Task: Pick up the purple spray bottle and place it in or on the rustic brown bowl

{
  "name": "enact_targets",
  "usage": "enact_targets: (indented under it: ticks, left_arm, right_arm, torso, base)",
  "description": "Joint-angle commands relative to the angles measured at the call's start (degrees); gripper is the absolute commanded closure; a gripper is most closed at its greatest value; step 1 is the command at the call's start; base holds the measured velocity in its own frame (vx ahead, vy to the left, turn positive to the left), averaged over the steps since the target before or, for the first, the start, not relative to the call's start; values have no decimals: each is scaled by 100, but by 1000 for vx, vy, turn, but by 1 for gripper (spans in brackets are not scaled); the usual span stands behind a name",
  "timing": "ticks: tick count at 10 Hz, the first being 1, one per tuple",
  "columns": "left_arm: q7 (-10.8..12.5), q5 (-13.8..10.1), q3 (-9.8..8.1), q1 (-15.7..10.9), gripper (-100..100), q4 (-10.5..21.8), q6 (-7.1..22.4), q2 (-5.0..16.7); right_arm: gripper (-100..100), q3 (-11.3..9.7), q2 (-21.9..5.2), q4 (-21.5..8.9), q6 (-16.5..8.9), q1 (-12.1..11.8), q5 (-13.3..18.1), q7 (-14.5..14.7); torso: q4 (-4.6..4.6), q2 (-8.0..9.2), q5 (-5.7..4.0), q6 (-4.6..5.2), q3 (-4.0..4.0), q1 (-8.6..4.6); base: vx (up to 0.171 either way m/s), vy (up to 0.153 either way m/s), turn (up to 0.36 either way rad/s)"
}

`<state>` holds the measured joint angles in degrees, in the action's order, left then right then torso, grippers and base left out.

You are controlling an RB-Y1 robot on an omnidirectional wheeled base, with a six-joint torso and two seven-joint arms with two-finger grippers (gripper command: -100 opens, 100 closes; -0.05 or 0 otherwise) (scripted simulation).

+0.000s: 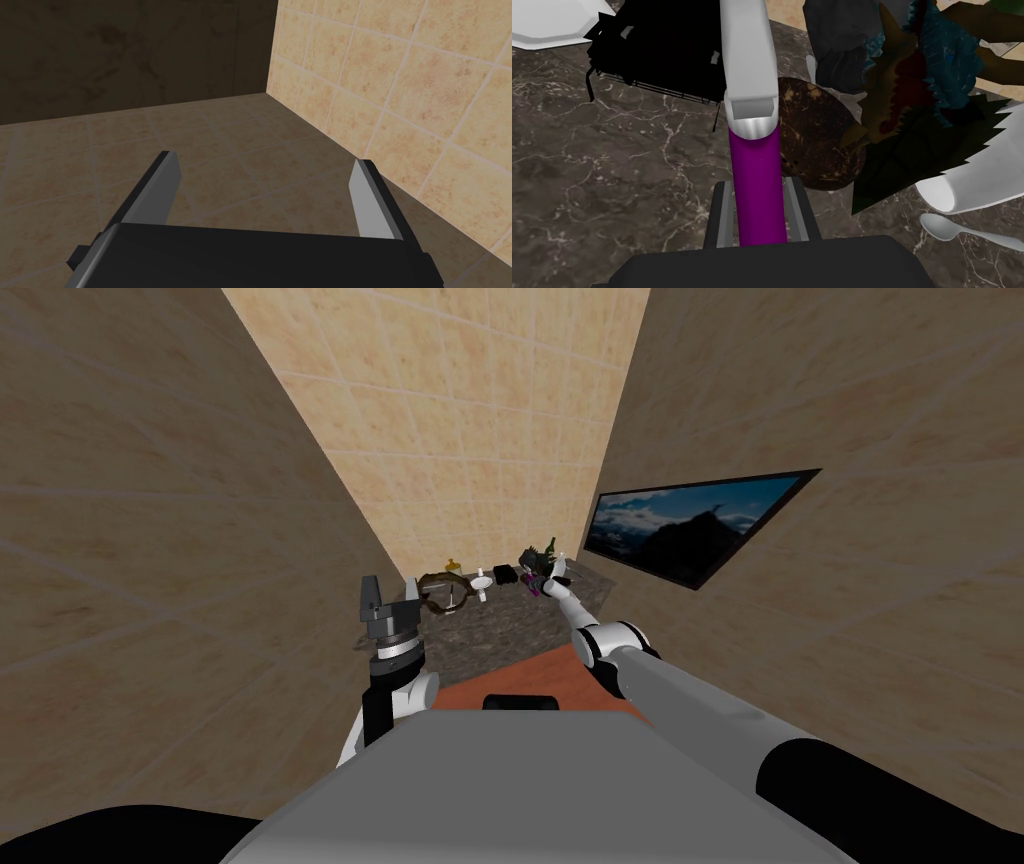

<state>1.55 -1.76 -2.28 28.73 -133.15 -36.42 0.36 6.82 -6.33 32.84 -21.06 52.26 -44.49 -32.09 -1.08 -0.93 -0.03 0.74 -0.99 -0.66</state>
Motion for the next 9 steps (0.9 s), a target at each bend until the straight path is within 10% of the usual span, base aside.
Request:
enact_targets:
  ticks: [1, 9]
  left_arm:
    - [0, 0, 0, 0, 0, 0, 0, 0]
    - [0, 0, 0, 1, 0, 0, 0, 0]
  right_arm:
    - [100, 6, -12, -142, 15, 33, -286, 174]
    - [100, 248, -68, 332, -81, 137, -471, -421]
  torso:
    - [0, 0, 0, 0, 0, 0]
    - [10, -11, -12, 14, 1, -1]
  base:
    - [0, 28, 2]
    - [111, 37, -38]
